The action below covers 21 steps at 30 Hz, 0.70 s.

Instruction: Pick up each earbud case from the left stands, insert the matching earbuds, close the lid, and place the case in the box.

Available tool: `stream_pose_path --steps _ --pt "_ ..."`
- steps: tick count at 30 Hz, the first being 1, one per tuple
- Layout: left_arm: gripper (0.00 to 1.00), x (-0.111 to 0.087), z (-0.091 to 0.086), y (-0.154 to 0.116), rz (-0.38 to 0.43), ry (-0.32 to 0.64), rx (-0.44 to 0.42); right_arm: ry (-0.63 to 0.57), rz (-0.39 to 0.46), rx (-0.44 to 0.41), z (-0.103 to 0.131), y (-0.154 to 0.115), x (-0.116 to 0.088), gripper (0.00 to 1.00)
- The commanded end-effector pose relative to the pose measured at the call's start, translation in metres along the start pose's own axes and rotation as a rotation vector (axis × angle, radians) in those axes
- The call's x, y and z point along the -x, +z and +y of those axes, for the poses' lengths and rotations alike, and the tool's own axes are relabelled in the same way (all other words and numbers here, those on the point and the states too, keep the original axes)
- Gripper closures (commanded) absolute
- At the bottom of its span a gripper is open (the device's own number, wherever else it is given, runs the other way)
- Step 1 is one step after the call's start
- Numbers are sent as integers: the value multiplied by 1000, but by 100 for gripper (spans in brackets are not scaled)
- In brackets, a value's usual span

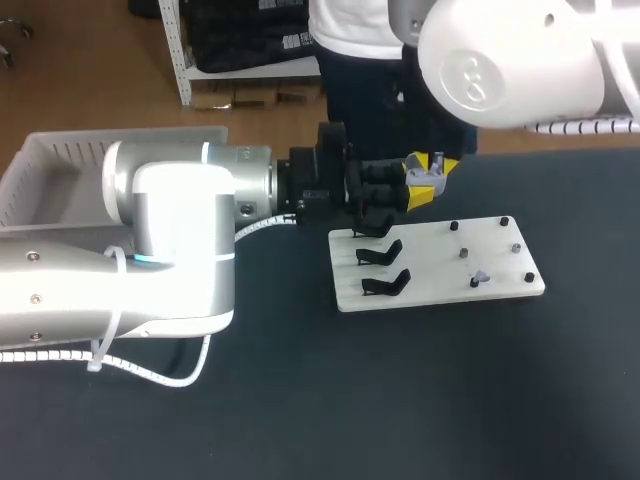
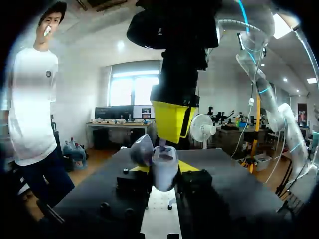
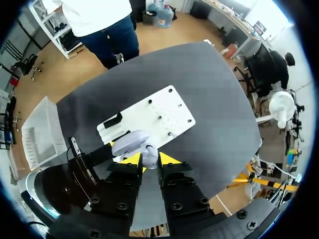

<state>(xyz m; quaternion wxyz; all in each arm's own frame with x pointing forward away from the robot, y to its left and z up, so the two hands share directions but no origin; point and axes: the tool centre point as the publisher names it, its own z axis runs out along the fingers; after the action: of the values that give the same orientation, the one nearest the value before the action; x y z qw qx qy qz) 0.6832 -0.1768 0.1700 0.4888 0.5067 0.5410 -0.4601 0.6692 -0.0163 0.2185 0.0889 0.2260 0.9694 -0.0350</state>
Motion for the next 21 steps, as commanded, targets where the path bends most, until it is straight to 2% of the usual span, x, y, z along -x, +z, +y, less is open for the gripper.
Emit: stream_pose_path --steps 1,21 --pt "100 -2 -1 0 -9 4 8 3 -2 1 -3 2 -1 100" --pt "100 -2 -1 0 -9 4 8 -4 11 2 0 8 1 100"
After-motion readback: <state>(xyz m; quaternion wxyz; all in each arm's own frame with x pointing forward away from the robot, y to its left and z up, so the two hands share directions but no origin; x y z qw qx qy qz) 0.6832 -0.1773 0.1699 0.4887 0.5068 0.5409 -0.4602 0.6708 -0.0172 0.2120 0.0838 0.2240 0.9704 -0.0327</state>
